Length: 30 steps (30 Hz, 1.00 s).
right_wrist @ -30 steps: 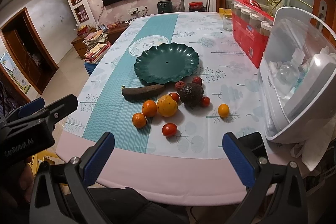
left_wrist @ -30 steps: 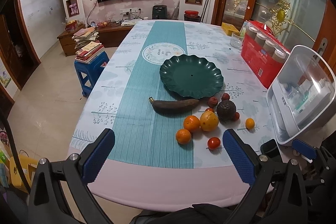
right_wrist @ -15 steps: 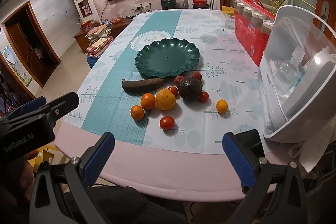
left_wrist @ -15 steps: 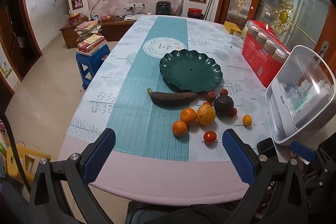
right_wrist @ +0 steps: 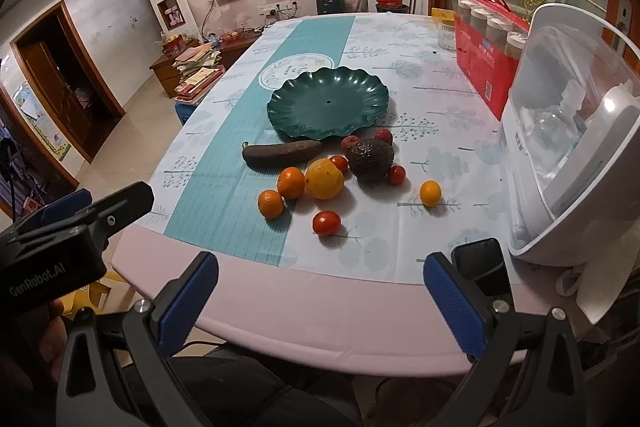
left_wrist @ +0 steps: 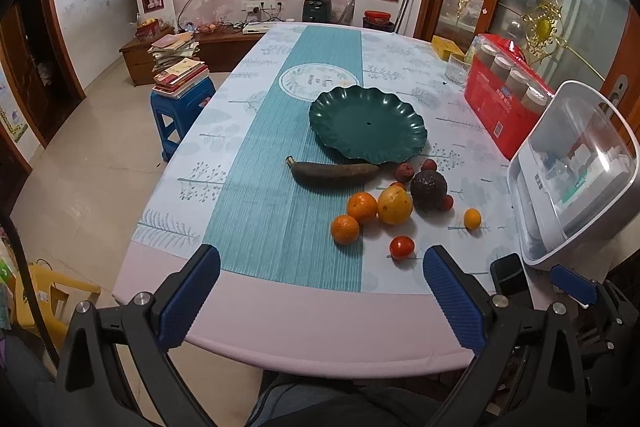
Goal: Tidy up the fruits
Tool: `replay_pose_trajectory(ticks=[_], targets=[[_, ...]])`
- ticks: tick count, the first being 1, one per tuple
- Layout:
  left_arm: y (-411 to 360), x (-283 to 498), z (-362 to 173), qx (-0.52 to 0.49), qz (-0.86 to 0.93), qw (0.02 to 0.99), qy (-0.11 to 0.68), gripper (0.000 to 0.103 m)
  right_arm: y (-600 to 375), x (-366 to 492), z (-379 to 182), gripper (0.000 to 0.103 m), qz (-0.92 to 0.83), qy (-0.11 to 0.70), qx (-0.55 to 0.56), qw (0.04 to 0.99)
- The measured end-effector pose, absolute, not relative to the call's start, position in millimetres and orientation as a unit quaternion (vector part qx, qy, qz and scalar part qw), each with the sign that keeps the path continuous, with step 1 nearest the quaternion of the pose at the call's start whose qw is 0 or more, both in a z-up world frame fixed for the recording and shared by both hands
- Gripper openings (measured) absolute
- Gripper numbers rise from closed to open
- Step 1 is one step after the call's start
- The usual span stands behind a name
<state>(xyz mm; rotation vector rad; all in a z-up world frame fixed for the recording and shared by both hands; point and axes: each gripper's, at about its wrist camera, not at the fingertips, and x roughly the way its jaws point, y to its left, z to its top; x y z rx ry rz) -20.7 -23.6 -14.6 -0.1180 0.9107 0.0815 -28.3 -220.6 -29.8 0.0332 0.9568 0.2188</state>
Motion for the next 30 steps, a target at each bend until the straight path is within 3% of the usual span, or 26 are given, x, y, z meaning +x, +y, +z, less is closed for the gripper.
replay_pose_trajectory(ticks=[17, 30], targets=[[-17, 15, -39, -0.057, 0.053, 0.867, 0.492, 0.101, -220, 1, -49, 0.099, 0.115, 0.487, 0.026, 0.865], [-14, 85, -101, -0.064, 0.015, 0.823, 0.564, 0.099, -204, 48, -88, 0.092, 0.136, 0.522, 0.013, 0.842]])
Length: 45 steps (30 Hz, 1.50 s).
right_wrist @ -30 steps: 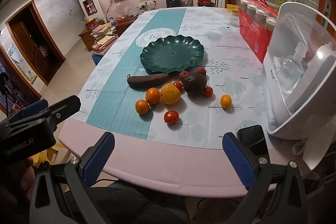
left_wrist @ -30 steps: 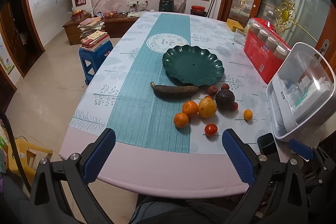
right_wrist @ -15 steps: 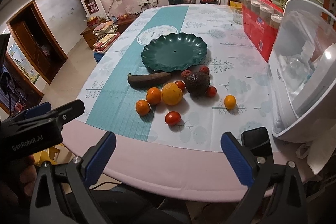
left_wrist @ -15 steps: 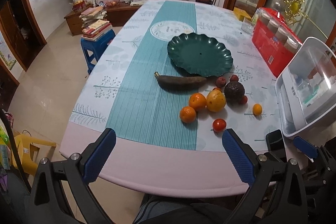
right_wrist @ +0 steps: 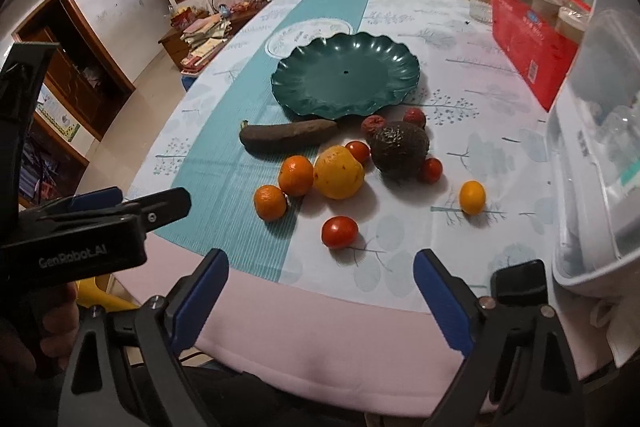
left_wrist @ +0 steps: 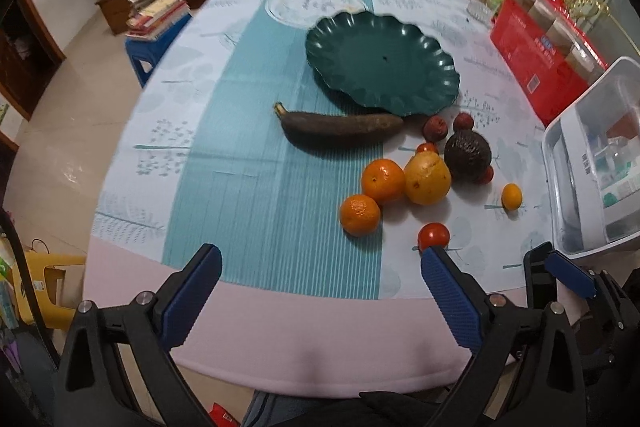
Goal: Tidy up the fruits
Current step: 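Grasp a tangerine with the left tool while the right tool grasps a red tomato, then carry the tangerine and tomato onto the green plate with both tools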
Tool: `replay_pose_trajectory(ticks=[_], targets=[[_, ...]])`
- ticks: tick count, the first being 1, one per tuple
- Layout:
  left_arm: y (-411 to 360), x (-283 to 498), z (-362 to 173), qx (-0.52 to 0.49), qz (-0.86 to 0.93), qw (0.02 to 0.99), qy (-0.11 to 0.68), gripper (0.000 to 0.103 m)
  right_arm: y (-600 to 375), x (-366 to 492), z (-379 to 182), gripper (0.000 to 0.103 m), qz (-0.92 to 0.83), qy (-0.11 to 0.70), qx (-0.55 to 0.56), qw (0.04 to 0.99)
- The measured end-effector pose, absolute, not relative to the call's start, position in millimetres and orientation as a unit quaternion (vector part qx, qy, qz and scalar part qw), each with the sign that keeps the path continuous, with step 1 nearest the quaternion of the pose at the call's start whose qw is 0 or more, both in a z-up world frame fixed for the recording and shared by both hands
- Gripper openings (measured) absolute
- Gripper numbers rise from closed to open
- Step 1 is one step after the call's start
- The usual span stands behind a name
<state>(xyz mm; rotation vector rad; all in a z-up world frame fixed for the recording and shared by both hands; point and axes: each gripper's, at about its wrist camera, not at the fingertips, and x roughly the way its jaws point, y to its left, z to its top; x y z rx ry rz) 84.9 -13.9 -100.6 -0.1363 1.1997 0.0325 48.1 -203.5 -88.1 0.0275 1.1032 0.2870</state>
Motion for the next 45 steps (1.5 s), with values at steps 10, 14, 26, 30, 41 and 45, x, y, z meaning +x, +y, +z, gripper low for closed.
replay_pose_trajectory(ticks=[10, 14, 26, 30, 41, 45], targets=[[-24, 135, -161, -0.066, -0.018, 0.765, 0.640, 0.092, -201, 85, -139, 0.071, 0.127, 0.593, 0.022, 0.795], [-31, 149, -181, -0.064, -0.034, 0.748, 0.660, 0.080, -200, 98, -156, 0.061, 0.125, 0.617, 0.029, 0.776], [-43, 176, -209, -0.065, -0.054, 0.718, 0.691, 0.047, -196, 119, -187, 0.037, 0.140, 0.652, 0.038, 0.744], [-43, 180, -215, -0.073, -0.055, 0.712, 0.696, 0.038, -195, 123, -193, 0.036, 0.142, 0.658, 0.035, 0.738], [-33, 168, -209, -0.078, -0.034, 0.724, 0.684, 0.037, -193, 121, -194, 0.033, 0.156, 0.657, 0.036, 0.737], [-34, 158, -191, -0.076, -0.031, 0.739, 0.669, 0.037, -191, 114, -184, 0.033, 0.157, 0.645, 0.037, 0.747]])
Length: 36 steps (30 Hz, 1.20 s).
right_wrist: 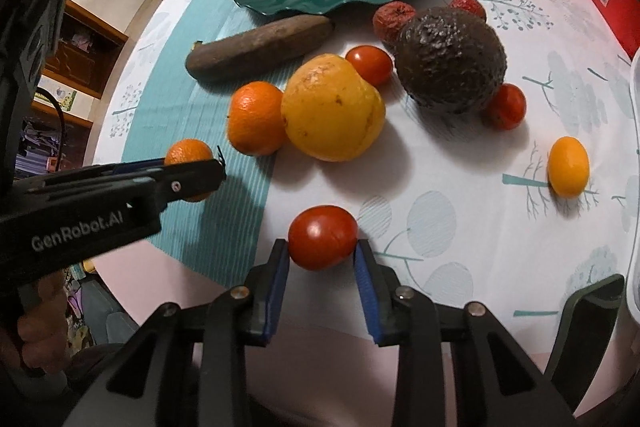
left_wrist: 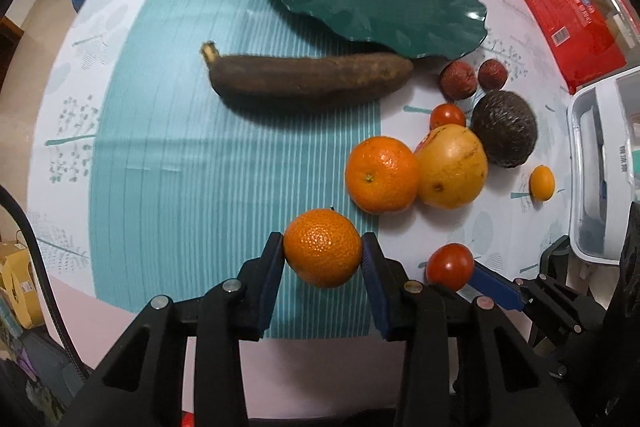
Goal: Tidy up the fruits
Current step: 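Carry the tangerine and tomato onto the green plate with both tools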
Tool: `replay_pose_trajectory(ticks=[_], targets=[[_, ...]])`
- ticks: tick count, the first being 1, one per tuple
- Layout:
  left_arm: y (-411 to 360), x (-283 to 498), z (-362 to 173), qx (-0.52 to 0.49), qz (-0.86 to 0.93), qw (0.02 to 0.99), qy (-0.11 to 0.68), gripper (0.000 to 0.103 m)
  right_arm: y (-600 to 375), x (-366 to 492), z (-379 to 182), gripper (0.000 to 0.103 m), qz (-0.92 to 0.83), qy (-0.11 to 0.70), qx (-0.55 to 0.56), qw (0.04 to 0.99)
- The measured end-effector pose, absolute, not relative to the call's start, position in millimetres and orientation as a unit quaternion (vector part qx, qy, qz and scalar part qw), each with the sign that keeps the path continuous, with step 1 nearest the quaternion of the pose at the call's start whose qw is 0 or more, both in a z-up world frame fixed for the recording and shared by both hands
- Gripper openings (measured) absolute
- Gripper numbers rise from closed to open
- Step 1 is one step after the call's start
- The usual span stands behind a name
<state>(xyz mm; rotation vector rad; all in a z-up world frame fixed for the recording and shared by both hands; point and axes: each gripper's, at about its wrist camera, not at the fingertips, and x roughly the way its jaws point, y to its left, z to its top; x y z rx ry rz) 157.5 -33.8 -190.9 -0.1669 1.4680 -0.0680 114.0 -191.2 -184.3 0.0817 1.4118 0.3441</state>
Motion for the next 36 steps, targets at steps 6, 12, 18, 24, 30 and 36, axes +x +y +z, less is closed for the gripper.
replay_pose_trajectory(ticks=[6, 12, 18, 24, 30, 36], targets=[[-32, 149, -160, -0.075, -0.027, 0.763, 0.642, 0.037, -192, 109, -161, 0.033, 0.163, 0.619, 0.038, 0.768], [-18, 162, -125, -0.077, -0.023, 0.789, 0.609, 0.037, -191, 118, -131, 0.033, 0.176, 0.583, 0.032, 0.793], [-10, 176, -93, -0.075, -0.021, 0.814, 0.575, 0.037, -188, 136, -99, 0.033, 0.190, 0.546, 0.020, 0.816], [-10, 203, -66, -0.074, -0.022, 0.835, 0.544, 0.037, -188, 159, -67, 0.033, 0.196, 0.506, 0.009, 0.840], [-10, 234, -48, -0.072, -0.028, 0.848, 0.524, 0.037, -188, 188, -53, 0.033, 0.184, 0.481, 0.002, 0.857], [-13, 264, -55, -0.076, -0.035, 0.850, 0.521, 0.037, -193, 219, -57, 0.033, 0.179, 0.475, 0.008, 0.861]])
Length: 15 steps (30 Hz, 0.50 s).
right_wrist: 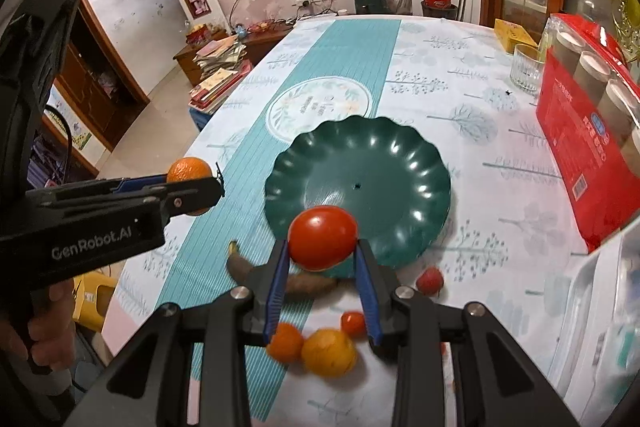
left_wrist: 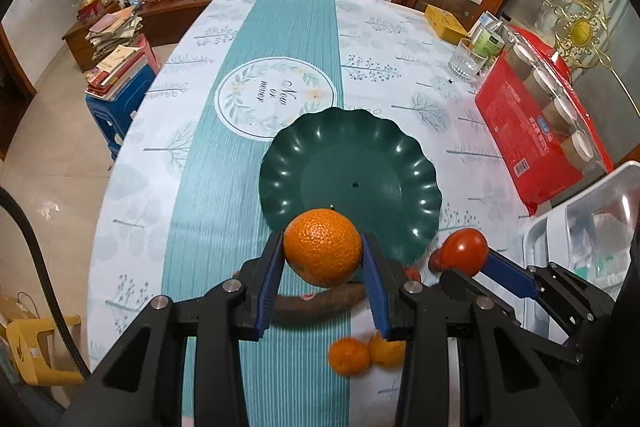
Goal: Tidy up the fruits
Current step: 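Carry the tangerine and tomato onto the green plate with both tools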
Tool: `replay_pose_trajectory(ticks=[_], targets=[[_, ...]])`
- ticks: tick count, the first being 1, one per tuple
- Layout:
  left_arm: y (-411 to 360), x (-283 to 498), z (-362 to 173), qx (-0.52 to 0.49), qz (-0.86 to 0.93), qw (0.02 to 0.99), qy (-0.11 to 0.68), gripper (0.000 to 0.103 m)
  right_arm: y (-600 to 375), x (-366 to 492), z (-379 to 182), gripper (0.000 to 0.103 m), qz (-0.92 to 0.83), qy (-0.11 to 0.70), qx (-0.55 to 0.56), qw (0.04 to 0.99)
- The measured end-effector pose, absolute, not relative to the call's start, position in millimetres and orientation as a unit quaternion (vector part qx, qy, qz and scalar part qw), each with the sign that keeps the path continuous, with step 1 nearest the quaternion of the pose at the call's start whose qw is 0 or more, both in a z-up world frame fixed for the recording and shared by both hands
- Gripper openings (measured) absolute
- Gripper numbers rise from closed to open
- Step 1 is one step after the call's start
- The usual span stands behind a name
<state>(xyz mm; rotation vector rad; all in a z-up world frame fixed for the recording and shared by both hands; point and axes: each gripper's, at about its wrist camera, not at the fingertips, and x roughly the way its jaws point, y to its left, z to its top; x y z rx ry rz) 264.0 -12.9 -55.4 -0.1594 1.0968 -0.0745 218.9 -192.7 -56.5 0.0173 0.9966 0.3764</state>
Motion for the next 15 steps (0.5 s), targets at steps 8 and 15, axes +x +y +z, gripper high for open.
replay_pose_trajectory(ticks=[8, 15], targets=[[-17, 298, -102, -0.095, -0.049, 0.830, 0.547, 0.037, -198, 252, -99, 0.033, 0.180, 0.516, 0.044, 0.836], [-26, 314, -143, -0.101, -0.070, 0.816, 0.565, 0.037, -203, 271, -135, 0.033, 0.173, 0.540, 0.064, 0.821]])
